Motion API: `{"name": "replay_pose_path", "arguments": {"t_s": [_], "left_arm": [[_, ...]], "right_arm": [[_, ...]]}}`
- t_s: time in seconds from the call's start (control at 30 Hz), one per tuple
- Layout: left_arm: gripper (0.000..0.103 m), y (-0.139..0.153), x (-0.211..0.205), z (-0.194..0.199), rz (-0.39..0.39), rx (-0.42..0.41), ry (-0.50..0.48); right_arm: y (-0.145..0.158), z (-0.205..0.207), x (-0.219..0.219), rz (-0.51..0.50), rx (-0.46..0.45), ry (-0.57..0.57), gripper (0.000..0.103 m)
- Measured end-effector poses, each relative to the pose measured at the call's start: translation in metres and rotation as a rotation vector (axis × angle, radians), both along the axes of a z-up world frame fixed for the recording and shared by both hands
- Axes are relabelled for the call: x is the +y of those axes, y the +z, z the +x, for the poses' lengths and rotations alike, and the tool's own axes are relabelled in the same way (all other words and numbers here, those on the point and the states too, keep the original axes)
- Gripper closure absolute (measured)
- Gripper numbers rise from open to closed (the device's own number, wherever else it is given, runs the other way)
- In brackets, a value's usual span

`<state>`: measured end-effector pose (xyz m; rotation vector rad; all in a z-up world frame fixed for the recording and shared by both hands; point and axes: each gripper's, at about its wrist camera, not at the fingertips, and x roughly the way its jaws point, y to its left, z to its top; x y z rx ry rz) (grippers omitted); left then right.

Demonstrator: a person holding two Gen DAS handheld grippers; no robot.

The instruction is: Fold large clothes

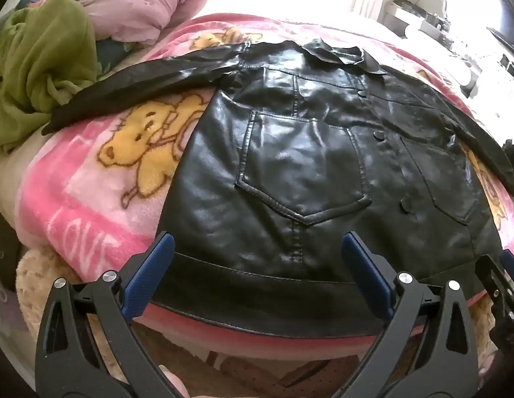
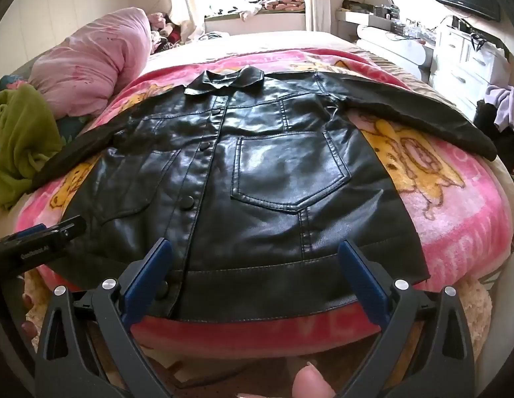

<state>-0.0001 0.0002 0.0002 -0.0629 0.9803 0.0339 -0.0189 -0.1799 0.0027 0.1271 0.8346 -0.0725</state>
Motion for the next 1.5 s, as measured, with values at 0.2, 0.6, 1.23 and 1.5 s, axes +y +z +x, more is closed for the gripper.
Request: {"name": "replay_pose_path", "arguments": {"t_s": [0.2, 0.6, 1.23, 1.5], "left_arm": [[0.008, 0.000, 0.001, 0.000, -0.008, -0.001, -0.004], [0.008, 0.004, -0.008, -0.001, 0.019, -0.013, -0.024], [0.008, 0.004, -0.011, 0.000, 0.031, -0.025, -0.027], [0.008, 0.008, -0.011, 0.001, 0.039, -0.038, -0.032]], "right_arm": [[-0.002, -0.001, 0.001, 0.001, 0.001, 0.002, 0.004], [-0.004, 0.001, 0.001, -0.006, 0.009, 0.000, 0.004], [-0.004, 0.001, 0.005, -0.021, 0.004, 0.006, 0.004], [-0.002, 0.001, 0.005, -0.027, -0.003, 0.011, 0.004]]}}
